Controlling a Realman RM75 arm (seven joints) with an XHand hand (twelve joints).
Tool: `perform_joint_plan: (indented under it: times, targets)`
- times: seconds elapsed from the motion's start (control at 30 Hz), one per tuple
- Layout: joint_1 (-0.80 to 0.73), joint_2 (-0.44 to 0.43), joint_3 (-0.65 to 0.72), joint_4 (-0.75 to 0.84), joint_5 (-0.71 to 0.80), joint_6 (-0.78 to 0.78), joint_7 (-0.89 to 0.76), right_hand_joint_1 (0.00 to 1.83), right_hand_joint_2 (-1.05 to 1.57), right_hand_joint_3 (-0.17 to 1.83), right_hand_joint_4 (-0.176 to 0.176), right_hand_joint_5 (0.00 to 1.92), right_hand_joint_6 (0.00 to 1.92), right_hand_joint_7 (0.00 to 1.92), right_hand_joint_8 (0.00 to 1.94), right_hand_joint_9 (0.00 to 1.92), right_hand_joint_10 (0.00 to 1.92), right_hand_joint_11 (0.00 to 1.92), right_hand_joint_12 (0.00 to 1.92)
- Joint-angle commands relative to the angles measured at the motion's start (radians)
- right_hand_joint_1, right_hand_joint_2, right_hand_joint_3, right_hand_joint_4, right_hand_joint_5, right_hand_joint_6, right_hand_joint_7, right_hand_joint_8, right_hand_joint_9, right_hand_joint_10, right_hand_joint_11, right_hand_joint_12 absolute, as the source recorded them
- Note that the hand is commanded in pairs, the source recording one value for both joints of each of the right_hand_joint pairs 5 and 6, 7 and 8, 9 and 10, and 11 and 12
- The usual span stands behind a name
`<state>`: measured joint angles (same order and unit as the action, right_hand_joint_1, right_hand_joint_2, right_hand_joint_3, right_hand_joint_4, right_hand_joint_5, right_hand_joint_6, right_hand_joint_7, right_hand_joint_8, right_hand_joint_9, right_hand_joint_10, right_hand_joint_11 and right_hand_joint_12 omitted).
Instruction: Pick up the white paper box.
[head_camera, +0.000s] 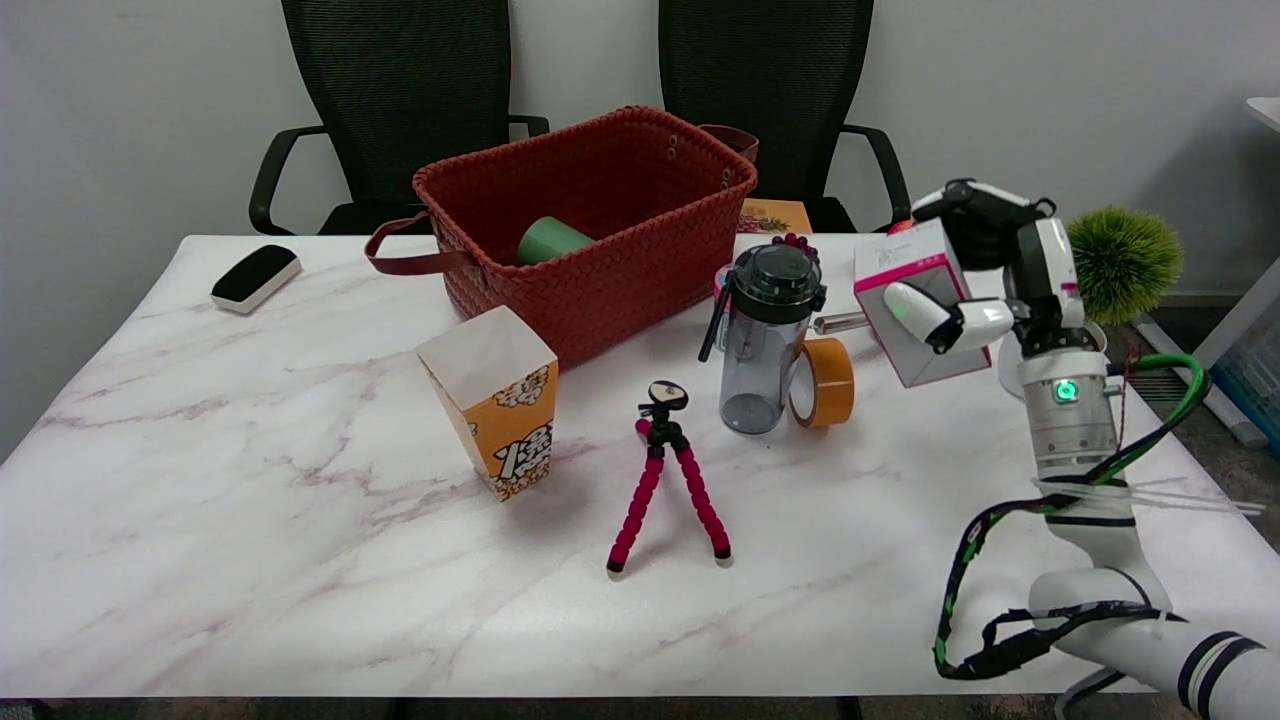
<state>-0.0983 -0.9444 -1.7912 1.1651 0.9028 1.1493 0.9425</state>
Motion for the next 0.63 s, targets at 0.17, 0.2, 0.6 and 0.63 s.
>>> perform_joint_plan:
  times: [0.17, 0.2, 0.6, 0.63]
  targets:
    - [-0.011, 0.043, 0.191, 0.529, -0.069, -0.396, -0.460, 1.21, 0.06, 1.18, 0.000, 0.88, 0.88, 1.37, 1.37, 1.28, 1.28, 1.80, 1.80]
    - [-0.008, 0.043, 0.196, 0.546, -0.062, -0.416, -0.479, 1.20, 0.06, 1.18, 0.000, 0.88, 0.88, 1.38, 1.38, 1.28, 1.28, 1.79, 1.79]
    - [0.234, 0.021, 0.094, 0.650, 0.059, -0.633, -0.698, 1.19, 0.04, 1.21, 0.000, 0.87, 0.87, 1.35, 1.35, 1.26, 1.26, 1.77, 1.77]
    - [0.276, 0.019, 0.084, 0.650, 0.076, -0.665, -0.713, 1.19, 0.04, 1.21, 0.000, 0.87, 0.87, 1.35, 1.35, 1.26, 1.26, 1.77, 1.77]
